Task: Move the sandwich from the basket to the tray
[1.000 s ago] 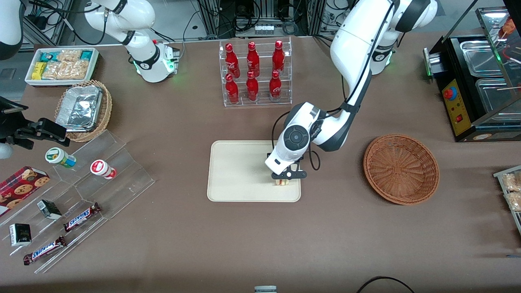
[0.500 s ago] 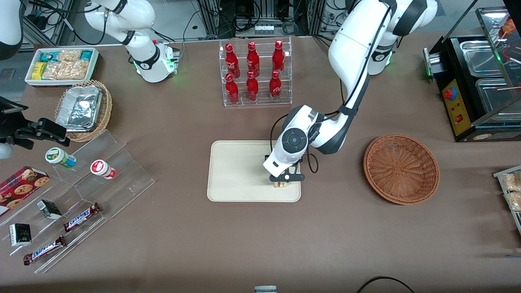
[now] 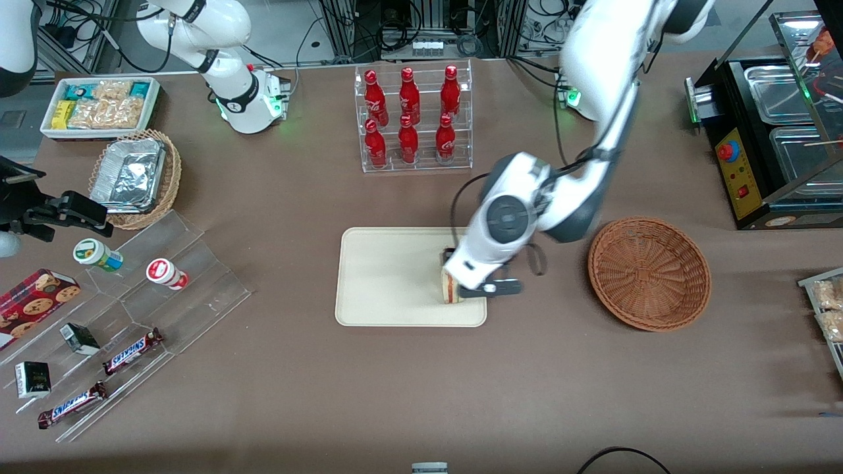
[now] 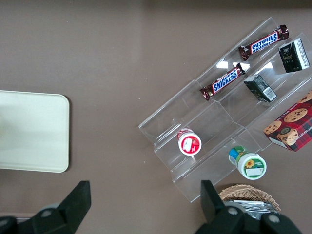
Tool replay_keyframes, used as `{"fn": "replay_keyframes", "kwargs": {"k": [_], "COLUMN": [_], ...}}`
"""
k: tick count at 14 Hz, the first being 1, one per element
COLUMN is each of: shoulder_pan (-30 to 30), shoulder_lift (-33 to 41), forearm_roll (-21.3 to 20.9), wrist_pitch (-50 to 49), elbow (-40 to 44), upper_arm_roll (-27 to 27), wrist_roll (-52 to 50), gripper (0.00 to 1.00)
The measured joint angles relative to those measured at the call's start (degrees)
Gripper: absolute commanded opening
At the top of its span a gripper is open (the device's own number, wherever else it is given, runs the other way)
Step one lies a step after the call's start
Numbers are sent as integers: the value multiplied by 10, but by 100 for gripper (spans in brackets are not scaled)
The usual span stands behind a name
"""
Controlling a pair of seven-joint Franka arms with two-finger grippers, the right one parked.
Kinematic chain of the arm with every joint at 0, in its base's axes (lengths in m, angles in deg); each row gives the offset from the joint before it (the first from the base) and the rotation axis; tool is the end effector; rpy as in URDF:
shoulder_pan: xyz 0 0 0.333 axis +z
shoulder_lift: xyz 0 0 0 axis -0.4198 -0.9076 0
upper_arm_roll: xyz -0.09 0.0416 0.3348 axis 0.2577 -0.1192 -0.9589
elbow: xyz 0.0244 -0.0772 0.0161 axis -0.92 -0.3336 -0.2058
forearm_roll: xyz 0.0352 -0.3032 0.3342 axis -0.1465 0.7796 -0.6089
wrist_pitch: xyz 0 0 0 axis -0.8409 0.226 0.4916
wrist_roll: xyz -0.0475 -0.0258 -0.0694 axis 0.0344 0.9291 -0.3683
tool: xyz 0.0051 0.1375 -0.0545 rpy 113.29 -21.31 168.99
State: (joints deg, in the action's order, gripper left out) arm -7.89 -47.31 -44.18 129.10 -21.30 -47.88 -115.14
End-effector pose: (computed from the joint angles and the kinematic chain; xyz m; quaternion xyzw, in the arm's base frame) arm 0.6406 -0.4126 0.3215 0.9952 0.0531 -0.0759 0.0313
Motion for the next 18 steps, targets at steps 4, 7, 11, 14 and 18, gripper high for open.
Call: {"fn": "replay_keyframes", "kwargs": {"k": [4,7,11,14,18], "shoulder_pan": [88,159,226,228,263], "shoulder_lift": [99,160,227,273,339], "forearm_roll": [-39,-49,-81,-98,-100], "wrist_pitch": [-60,-98,-169,-194,-252], "elbow": [-26,-54,-62,-65,-66], "upper_arm_roll": [-7,-8,-9,-7,8], "wrist_roll": [41,93,136,138,163], "gripper": [100,100,100,100,100]}}
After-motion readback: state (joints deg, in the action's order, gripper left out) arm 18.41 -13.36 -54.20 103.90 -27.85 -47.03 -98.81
